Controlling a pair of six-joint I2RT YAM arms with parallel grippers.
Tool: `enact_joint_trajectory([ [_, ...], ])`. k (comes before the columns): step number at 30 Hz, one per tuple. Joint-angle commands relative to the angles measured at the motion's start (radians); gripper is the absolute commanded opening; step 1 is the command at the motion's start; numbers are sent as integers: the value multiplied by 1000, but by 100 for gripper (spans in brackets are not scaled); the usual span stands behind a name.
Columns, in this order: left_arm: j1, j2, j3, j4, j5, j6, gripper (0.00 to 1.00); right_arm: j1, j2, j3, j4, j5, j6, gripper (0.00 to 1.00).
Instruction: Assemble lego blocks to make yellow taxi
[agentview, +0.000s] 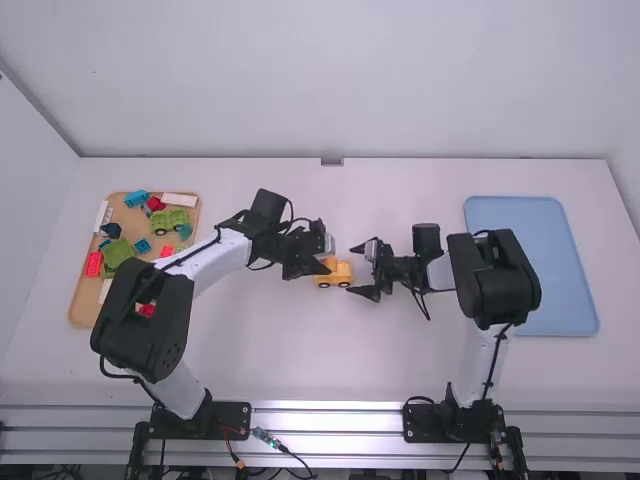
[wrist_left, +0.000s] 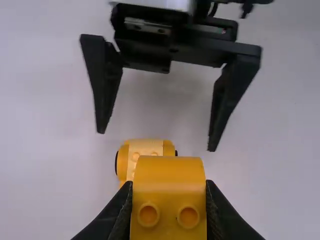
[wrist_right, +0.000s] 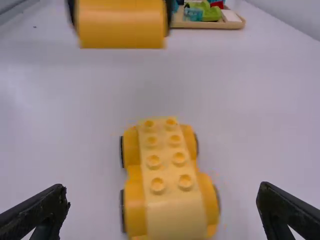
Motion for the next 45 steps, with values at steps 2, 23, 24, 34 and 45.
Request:
enact_joint_trajectory([
  [2, 0, -4, -6, 0, 14, -29, 2, 9, 63, 67, 2, -63, 35, 99],
  [23, 0, -2, -104, 142, -90, -72, 2, 163, 141, 129, -24, 154, 48, 92],
  [24, 0, -2, -122, 165, -90, -72, 2, 163, 141, 127, -22, 149, 47, 89],
  [34, 6, -1, -161, 258, -64, -99, 2, 162, 141, 124, -29, 143, 43, 97],
  [45, 2, 92, -117, 273, -10, -99, 2, 96, 141, 116, -55, 11, -35, 99],
])
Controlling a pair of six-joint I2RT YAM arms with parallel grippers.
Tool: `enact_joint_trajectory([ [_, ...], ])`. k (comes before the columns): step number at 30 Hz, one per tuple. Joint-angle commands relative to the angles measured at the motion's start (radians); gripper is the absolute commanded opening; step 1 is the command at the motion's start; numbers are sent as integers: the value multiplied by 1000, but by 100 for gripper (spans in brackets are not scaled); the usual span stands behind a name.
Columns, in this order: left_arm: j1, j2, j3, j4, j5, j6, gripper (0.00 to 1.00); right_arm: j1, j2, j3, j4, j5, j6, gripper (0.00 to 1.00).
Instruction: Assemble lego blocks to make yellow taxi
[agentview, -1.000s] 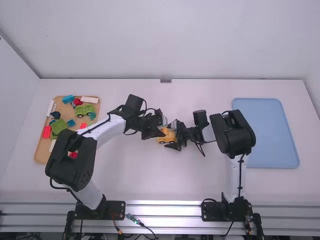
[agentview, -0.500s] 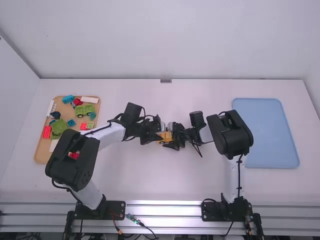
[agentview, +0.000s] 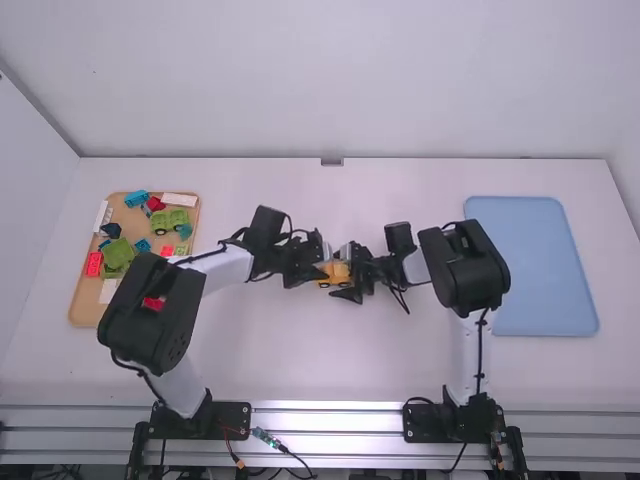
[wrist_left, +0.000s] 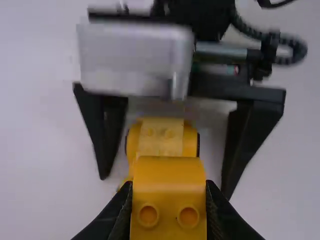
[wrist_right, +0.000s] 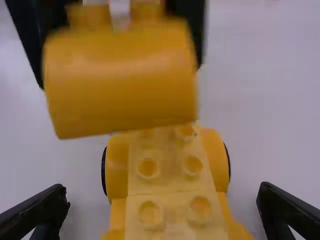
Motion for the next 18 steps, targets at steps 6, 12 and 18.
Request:
enact_joint_trajectory([
  [6, -4, 62, 71, -18, 54, 16, 2, -38, 19, -7, 3, -107, -58, 94],
  [12, -5, 72, 96, -18, 47, 12, 1, -26, 20, -7, 3, -89, -58, 83],
  [18, -5, 91, 125, -29, 54, 27, 1, -27, 20, -7, 3, -85, -57, 82],
])
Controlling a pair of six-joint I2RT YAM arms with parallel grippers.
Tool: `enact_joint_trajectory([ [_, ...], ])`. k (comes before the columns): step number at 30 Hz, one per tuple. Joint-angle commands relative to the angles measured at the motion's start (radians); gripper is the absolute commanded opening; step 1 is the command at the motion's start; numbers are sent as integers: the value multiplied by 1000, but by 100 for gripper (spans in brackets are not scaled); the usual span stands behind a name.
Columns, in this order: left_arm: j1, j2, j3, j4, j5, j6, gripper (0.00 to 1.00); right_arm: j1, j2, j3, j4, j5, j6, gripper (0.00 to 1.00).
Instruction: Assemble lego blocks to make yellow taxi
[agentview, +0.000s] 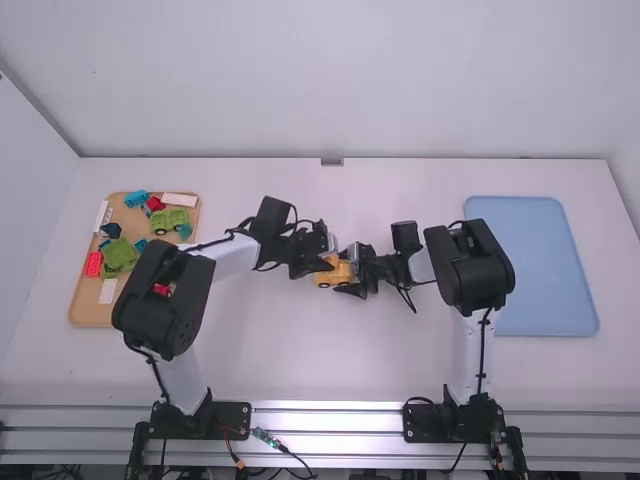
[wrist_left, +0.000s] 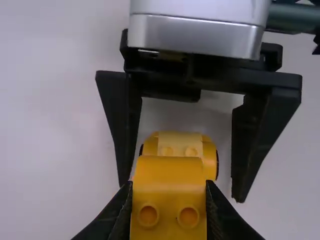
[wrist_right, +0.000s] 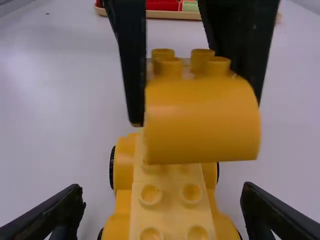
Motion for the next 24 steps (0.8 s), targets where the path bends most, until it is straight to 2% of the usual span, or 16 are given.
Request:
enact_joint_trajectory([
  [1, 0, 19, 20, -21, 28, 26, 1, -2, 20, -6, -3, -16, -3, 82],
  [8, -8, 19, 22, -31, 37, 27, 1, -8, 93, 34, -1, -34, 10, 80],
  [12, -7, 19, 22, -27, 38, 26, 1, -24, 138, 75, -5, -136, 13, 81],
  [16, -9, 19, 22, -31, 36, 27, 1, -43, 140, 78, -11, -150, 13, 81],
  [24, -19, 19, 22, -31, 15, 26, 1, -34, 139, 66, -3, -120, 32, 80],
])
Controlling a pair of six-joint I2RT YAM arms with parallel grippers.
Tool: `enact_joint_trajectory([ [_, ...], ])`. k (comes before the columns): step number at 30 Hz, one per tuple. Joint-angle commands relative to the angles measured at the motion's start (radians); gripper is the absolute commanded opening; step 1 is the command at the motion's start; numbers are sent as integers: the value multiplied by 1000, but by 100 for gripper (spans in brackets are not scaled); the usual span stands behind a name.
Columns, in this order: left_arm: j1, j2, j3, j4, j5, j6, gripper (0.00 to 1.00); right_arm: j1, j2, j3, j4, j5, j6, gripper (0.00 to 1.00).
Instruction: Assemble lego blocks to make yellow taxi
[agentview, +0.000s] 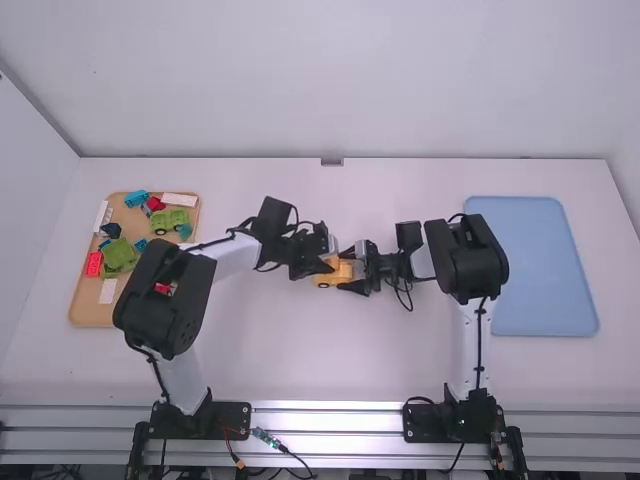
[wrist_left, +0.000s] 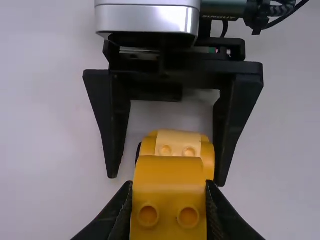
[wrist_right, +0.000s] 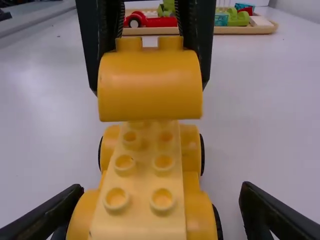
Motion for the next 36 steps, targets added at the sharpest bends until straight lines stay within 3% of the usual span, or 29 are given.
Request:
enact_joint_trajectory([
  [1, -19, 15, 17, -7, -3, 7, 1, 5, 28, -8, -7, 13, 13, 80],
  [9, -33, 15, 17, 5, -41, 3, 2, 12, 28, -9, -33, 54, 12, 77],
  [16, -32, 25, 17, 28, -39, -9, 2, 12, 28, -8, -37, 59, 12, 61],
  [20, -33, 67, 20, 72, -41, -54, 2, 12, 28, -8, -40, 60, 12, 59],
  [36, -56, 84, 82, -74, -32, 4, 1, 11, 28, -8, -34, 61, 12, 59],
])
